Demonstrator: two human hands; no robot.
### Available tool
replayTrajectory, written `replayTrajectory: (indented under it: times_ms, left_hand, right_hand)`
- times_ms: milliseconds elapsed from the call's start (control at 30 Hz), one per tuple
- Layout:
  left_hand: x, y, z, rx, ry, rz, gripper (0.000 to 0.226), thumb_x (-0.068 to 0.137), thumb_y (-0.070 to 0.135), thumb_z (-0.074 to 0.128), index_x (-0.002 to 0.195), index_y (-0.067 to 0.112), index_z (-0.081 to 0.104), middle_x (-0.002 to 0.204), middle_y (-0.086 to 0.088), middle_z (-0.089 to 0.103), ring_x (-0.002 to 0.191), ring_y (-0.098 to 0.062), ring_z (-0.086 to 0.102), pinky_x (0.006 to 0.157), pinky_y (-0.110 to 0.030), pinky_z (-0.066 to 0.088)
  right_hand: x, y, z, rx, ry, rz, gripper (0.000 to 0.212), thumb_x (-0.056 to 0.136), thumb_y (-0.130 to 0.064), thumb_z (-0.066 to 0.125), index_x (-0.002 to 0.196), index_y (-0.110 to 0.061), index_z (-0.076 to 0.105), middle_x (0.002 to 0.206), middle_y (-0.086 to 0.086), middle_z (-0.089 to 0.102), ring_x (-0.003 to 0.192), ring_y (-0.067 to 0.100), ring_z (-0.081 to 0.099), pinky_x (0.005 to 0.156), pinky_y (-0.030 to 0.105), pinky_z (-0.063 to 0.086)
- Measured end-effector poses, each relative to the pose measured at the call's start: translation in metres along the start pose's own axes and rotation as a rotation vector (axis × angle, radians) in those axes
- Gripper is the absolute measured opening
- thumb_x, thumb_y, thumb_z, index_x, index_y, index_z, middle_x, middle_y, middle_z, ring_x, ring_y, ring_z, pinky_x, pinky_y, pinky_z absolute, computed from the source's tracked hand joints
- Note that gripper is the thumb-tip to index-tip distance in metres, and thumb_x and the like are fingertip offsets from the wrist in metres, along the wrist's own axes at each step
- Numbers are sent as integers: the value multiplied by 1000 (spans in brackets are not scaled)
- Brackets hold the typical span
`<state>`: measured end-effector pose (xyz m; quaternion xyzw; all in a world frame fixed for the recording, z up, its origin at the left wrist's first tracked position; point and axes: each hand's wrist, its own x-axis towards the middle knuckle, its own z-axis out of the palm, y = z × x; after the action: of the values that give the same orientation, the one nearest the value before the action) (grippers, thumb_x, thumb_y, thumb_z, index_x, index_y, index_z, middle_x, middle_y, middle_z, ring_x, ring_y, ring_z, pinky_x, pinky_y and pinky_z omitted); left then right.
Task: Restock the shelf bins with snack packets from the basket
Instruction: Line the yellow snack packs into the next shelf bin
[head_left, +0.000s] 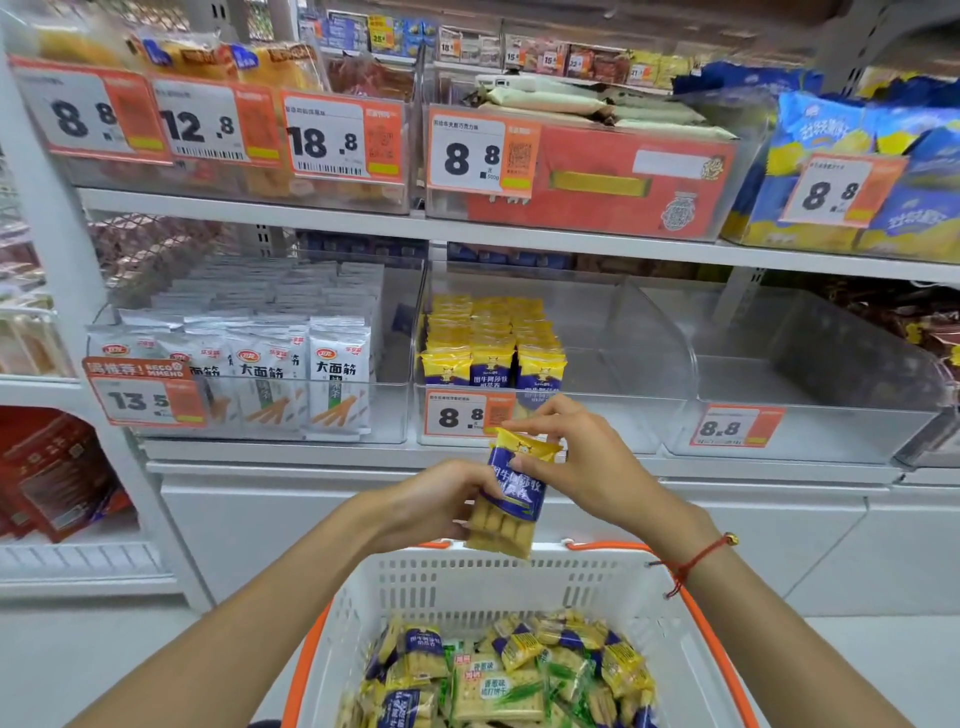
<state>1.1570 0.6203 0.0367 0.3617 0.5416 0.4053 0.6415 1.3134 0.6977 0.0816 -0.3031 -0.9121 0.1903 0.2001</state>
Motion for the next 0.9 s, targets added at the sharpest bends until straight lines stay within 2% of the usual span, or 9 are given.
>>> replayTrajectory:
  times_ms: [67,133,233,333,400,500,633,767,900]
  left_hand:
    - [2,-1,2,39,24,36,17,92,16,52,107,13,61,101,-9,67,94,-22,61,96,-38,48]
    - [3,2,3,21,55,86,19,96,12,49,113,15,58,104,-8,69,98,-21,63,98,-37,47]
    - [5,8,4,7,115,165,28,97,8,50,124,15,51,106,-5,68,98,-18,63,96,-34,48]
    - [8,12,3,80,170,238,39,96,6,52,133,10,43,117,-7,64,108,-20,63,99,-36,48]
    - [7,19,7,134,185,272,41,95,7,53,134,12,40,120,-3,61,109,-13,61,96,-25,50]
    - [3,39,10,304,256,343,32,98,13,49,129,19,41,113,6,56,101,1,54,76,-5,46]
    - [11,72,-11,663,547,526,37,92,27,60,127,17,51,124,-1,47,119,-17,43,104,-32,37]
    - [20,114,-23,885,691,664,66,85,26,67,139,33,31,111,1,66,99,-23,62,88,-42,49]
    - [41,142,-36,1118,692,501,56,86,34,64,134,29,34,114,0,64,97,-24,62,84,-42,50]
  right_hand:
    - [1,2,4,32,76,-1,41,85,-32,68,125,-31,59,108,-11,52,95,6,48,74,20,42]
    - [6,3,1,253,121,158,46,88,-35,62,132,-28,51,119,-6,54,105,9,50,72,13,40]
    - [9,1,-12,606,-124,495,56,92,-41,56,140,-22,35,135,-1,49,119,15,48,88,24,42]
    - [5,-7,-8,585,-374,463,34,99,-28,46,133,-24,40,129,-1,54,115,12,51,91,27,43]
    - [6,-11,0,512,-299,380,29,102,-23,39,131,-24,41,121,-3,55,106,9,54,83,20,43]
    - [18,-9,5,335,-68,248,28,101,-21,40,127,-13,45,116,2,58,105,20,56,87,30,43]
    - [46,-10,-7,246,209,99,24,96,-22,53,119,-17,50,109,-6,63,102,19,59,89,39,48]
    - [82,-8,-25,216,270,63,35,94,-22,57,125,-28,43,98,-15,58,93,13,58,83,34,49]
    - [116,12,-32,227,157,177,33,92,-28,60,121,-20,46,107,-2,62,98,19,61,84,40,53]
